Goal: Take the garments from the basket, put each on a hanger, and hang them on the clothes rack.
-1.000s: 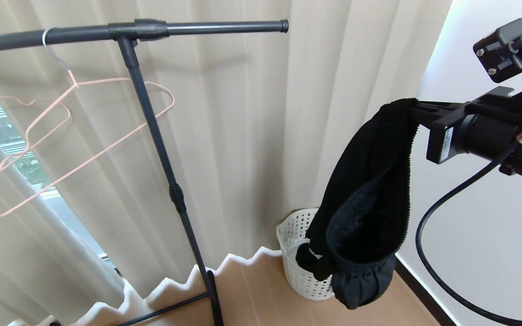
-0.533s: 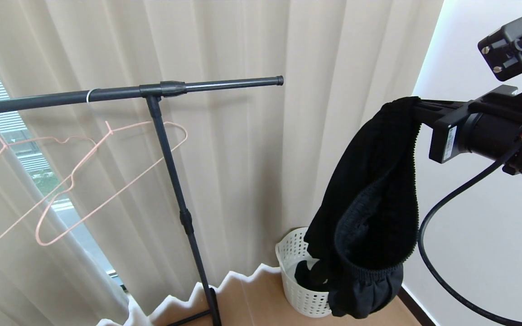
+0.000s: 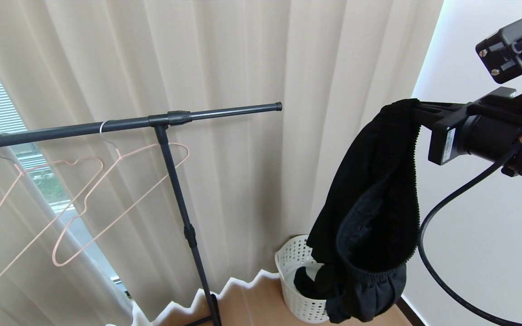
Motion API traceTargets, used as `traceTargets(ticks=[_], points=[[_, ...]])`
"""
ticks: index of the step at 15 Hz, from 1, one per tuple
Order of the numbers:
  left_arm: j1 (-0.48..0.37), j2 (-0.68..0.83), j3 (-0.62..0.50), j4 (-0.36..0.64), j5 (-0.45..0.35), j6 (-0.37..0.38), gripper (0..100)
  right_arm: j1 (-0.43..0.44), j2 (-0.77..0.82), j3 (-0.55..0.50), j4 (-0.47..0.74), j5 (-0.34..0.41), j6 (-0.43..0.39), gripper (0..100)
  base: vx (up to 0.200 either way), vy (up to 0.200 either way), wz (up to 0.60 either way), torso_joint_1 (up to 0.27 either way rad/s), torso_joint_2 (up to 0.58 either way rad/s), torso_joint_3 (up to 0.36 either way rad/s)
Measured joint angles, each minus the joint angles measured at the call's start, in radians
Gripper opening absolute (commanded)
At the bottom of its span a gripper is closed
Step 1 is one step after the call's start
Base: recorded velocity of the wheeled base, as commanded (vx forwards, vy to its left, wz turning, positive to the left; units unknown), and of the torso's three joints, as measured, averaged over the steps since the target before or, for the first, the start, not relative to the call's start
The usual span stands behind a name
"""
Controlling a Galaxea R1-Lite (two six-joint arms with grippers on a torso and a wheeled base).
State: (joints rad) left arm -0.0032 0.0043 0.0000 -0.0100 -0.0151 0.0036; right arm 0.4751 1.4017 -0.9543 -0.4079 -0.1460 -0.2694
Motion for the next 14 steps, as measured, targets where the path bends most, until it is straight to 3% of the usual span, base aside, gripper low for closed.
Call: traceTargets(ticks=[4,11,14], points=[[0.0,0.0,0.0,0.001,-0.003,0.008,100,0.0,0.0,0.009,-0.002,0.005,-0.001,0,0.0,0.0,0.0,0.033,-0.08,-0.043],[0.0,0.0,0.0,0.002,-0.003,0.006,100,0.0,-0.003,0.028,-0.046,0.002,-0.003,0,0.0,0.0,0.6,0.005,0.0,0.0],[0.0,0.0,0.0,0.001,-0.003,0.006,100,0.0,-0.005,0.028,-0.048,0.005,-0.002,0,0.0,0.2,0.0,-0.001,0.0,0.002]])
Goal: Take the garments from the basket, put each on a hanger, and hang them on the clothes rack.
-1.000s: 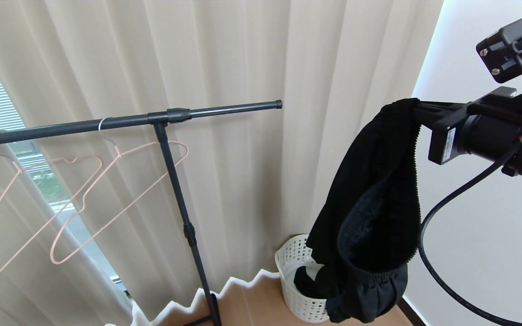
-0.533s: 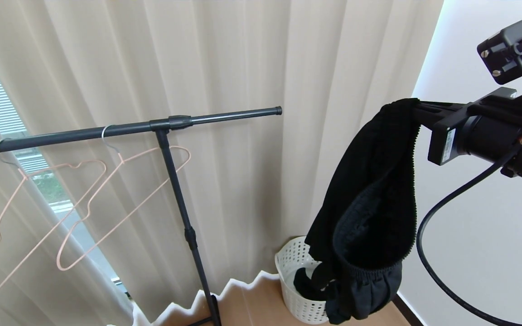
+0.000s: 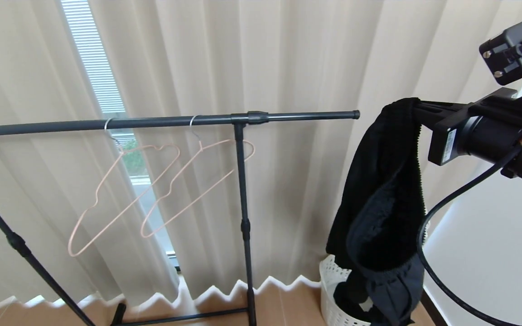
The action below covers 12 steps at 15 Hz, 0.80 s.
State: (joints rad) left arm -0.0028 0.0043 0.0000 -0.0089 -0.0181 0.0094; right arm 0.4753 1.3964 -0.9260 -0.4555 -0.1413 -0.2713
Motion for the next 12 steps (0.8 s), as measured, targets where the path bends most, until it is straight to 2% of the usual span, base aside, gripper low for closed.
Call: traceTargets(ticks=[12], points=[[0.0,0.0,0.0,0.0,0.0,0.0,100,0.0,-0.003,0.001,-0.002,0.0,0.0,0,0.0,0.2,0.0,0.004,0.0,0.002]])
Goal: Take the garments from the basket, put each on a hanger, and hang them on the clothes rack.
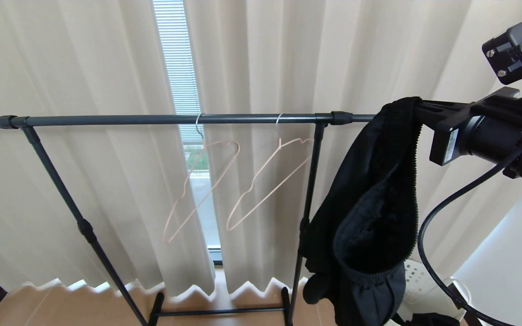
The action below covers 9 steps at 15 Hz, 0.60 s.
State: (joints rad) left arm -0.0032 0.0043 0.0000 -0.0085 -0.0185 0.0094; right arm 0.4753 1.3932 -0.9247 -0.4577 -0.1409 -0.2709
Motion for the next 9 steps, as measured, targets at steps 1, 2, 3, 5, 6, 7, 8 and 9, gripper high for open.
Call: traceTargets(ticks=[1,2,3,5,6,7,8,9], points=[[0.0,0.0,0.0,0.0,0.0,-0.001,100,0.0,-0.002,0.0,0.0,0.0,0.0,0,0.0,0.2,0.0,-0.002,0.0,0.002],[0.0,0.0,0.0,0.0,0.0,-0.001,100,0.0,-0.004,0.0,0.0,0.0,0.0,0,0.0,0.2,0.0,0.002,0.0,0.007],[0.0,0.0,0.0,0.0,0.0,-0.001,100,0.0,-0.005,0.0,-0.002,0.0,0.0,0,0.0,0.2,0.0,0.002,0.0,0.007],[0.0,0.0,0.0,0.0,0.0,-0.001,100,0.0,-0.006,0.0,-0.001,0.0,0.0,0,0.0,0.2,0.0,0.0,0.0,0.002],[0.0,0.0,0.0,-0.001,0.0,-0.001,100,0.0,-0.006,0.001,0.0,0.0,0.0,0,0.0,0.2,0.0,0.002,0.0,0.002],[0.0,0.0,0.0,0.0,0.0,-0.002,100,0.0,-0.006,0.001,-0.001,0.0,0.0,0,0.0,0.2,0.0,0.002,0.0,0.002],[0.0,0.0,0.0,-0.001,0.0,-0.002,100,0.0,-0.007,0.002,0.0,0.0,0.0,0,0.0,0.2,0.0,0.002,0.0,0.002],[0.0,0.0,0.0,-0.001,0.0,-0.002,100,0.0,-0.008,0.002,-0.001,0.0,0.0,0,0.0,0.0,0.0,0.0,0.0,0.0]])
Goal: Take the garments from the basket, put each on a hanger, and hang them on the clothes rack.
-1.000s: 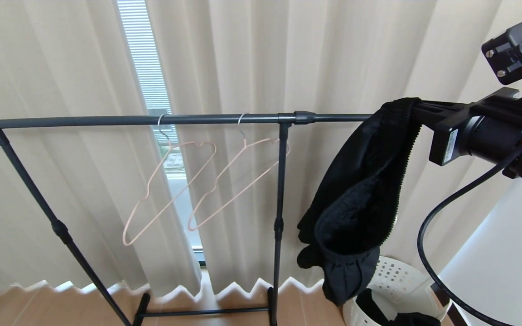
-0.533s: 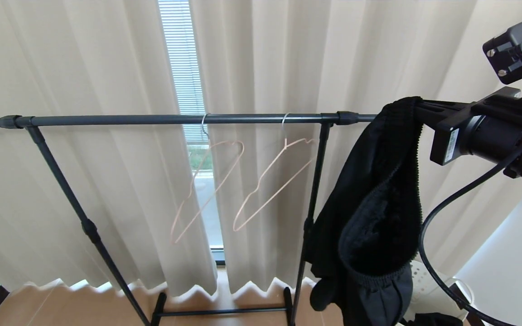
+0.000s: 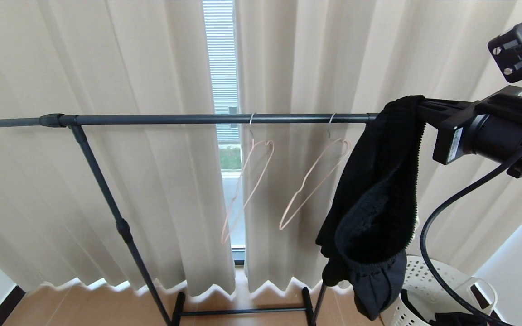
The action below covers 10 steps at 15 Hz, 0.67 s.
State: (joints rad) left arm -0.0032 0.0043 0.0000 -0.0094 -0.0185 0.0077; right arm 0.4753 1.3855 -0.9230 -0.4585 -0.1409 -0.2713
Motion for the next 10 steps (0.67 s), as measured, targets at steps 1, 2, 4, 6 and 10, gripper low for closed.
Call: traceTargets(ticks=[1,2,4,6,10], points=[[0.0,0.0,0.0,0.0,0.0,0.0,100,0.0,0.0,0.002,0.001,0.0,0.0,0,0.0,0.0,0.0,0.0,0.0,0.0],[0.0,0.0,0.0,0.0,0.0,0.0,100,0.0,0.0,0.002,0.0,0.0,0.0,0,0.0,0.0,0.0,0.0,0.0,0.0],[0.001,0.0,0.0,0.0,0.0,0.0,100,0.0,-0.001,0.002,0.001,0.0,0.0,0,0.0,0.0,0.0,0.0,0.0,0.0],[0.001,0.0,0.0,0.001,0.0,0.0,100,0.001,-0.002,0.004,0.001,0.0,0.0,0,0.0,0.0,0.0,0.0,0.0,0.0],[0.0,0.0,0.0,0.001,0.001,-0.001,100,-0.001,-0.003,0.006,0.0,-0.001,0.0,0,-0.2,0.0,0.0,0.005,0.0,0.001]])
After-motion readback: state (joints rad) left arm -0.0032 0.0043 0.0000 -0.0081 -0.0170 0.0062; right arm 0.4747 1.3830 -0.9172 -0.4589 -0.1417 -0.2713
